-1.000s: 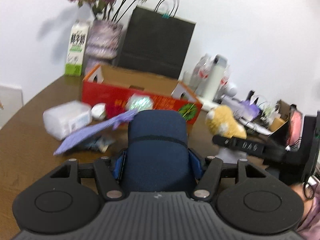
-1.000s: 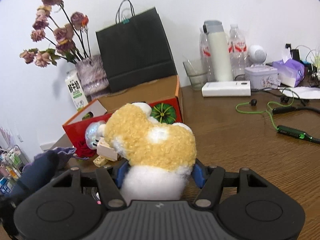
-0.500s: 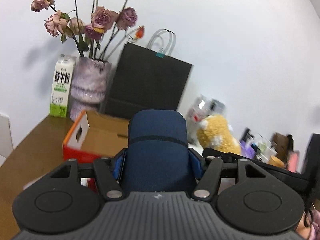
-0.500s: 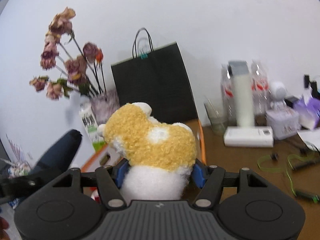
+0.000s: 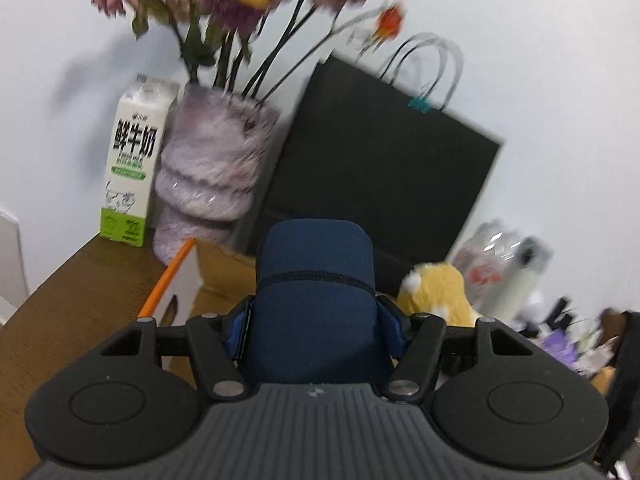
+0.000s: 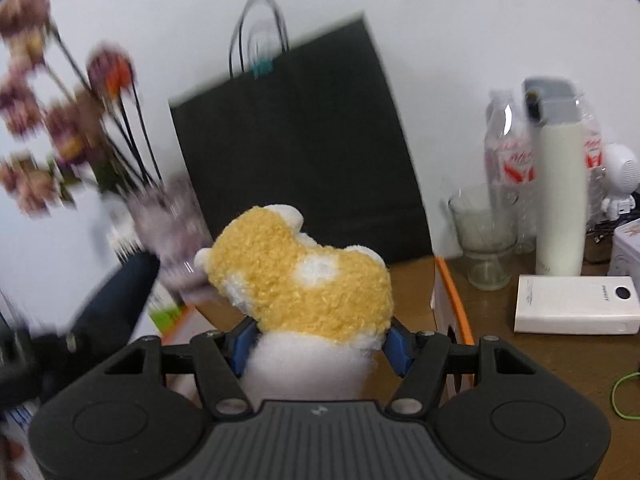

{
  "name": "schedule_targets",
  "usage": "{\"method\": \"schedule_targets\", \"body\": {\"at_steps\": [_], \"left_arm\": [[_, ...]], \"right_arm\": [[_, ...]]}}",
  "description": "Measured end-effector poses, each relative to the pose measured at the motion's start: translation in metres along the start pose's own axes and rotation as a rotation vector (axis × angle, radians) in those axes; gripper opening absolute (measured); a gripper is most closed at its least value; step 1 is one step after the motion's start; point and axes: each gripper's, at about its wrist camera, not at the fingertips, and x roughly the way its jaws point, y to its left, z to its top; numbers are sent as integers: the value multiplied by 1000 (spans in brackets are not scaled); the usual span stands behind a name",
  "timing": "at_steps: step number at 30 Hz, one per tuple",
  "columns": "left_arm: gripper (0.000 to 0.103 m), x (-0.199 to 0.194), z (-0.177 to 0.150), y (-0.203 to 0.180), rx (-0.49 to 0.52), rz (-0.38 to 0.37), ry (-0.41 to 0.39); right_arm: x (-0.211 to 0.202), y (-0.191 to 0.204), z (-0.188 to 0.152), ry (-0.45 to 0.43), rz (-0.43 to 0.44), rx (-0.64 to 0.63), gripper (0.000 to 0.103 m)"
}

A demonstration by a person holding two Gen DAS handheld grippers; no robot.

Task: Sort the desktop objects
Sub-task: 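Carry the plush toy and navy pouch into the cardboard box and release both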

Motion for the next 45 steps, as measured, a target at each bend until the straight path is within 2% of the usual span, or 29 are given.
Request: {"method": "schedule_targets", "body": {"at_steps": [4, 7, 11, 13, 14, 15, 16, 18, 20, 22, 29, 32, 36, 41, 45], "left_arm": [[64, 33, -8, 18, -6, 75, 68], [64, 44, -10, 27, -12, 87, 107], [67, 49, -15, 25, 28, 100, 124], [77, 47, -16, 23, 37, 101, 115], [91, 43, -15, 21, 46, 103, 101], [103, 41, -13, 18, 54, 108, 79], [103, 36, -13, 15, 66, 113, 46], [103, 27, -11, 8, 95, 127, 5], [103, 23, -9, 4, 116, 134, -9], [103, 23, -8, 1, 119, 137, -8], [103, 12, -7, -6, 126, 137, -26], [103, -1, -5, -7, 91, 143, -78], [103, -26, 2, -9, 46, 113, -144], [103, -63, 5, -17, 113, 108, -239], [103, -87, 0, -14, 140, 114, -280]], "right_arm": [[20, -3, -12, 61, -42, -12, 62], [24, -1, -19, 67, -61, -36, 62], [25, 1, -22, 67, -77, -54, 63], [25, -1, -20, 73, -87, -44, 68], [24, -2, -20, 73, -89, -38, 73], [23, -3, -19, 69, -91, -35, 84], [22, -4, -18, 59, -93, -34, 91], [17, -2, -15, 39, -91, -45, 92], [14, 0, -13, 33, -95, -53, 95], [13, 1, -11, 33, -106, -56, 103], [5, 6, -10, 26, -110, -63, 103], [-1, 10, -9, 16, -108, -75, 103], [-15, 15, -8, -1, -106, -82, 103], [-41, 24, -9, -38, -96, -115, 103], [-60, 26, -17, -40, -96, -133, 103]]}}
